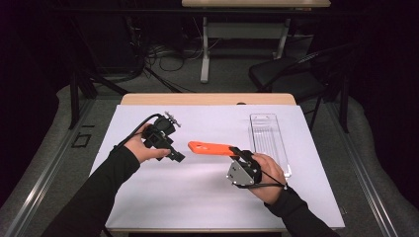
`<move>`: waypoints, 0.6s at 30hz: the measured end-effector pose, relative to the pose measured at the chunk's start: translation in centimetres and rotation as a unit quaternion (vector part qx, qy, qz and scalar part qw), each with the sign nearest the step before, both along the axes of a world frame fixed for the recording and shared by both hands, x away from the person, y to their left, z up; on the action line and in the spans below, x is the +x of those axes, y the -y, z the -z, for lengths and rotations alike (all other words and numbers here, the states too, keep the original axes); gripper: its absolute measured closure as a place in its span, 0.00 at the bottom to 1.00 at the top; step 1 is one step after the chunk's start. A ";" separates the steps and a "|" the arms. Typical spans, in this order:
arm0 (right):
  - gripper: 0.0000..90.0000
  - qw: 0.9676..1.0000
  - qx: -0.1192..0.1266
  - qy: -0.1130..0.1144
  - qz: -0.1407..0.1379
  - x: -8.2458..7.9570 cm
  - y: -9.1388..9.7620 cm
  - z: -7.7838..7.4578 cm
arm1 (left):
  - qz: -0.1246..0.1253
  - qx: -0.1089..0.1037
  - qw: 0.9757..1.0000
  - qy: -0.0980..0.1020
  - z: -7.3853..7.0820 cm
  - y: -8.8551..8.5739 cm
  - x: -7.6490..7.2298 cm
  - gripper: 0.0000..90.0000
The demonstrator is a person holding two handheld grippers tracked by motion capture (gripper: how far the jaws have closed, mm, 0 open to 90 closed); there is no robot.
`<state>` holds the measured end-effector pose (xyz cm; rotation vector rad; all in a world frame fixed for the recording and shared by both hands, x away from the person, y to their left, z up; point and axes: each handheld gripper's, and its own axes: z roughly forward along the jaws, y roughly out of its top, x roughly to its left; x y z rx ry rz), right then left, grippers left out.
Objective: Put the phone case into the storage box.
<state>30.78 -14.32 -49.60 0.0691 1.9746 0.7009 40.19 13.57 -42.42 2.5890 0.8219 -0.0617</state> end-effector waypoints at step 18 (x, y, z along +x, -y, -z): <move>0.89 0.973 0.198 -0.115 0.022 0.8 1.2 -1.7 | -0.016 -0.061 0.998 0.026 -0.3 -0.2 -0.1 0.29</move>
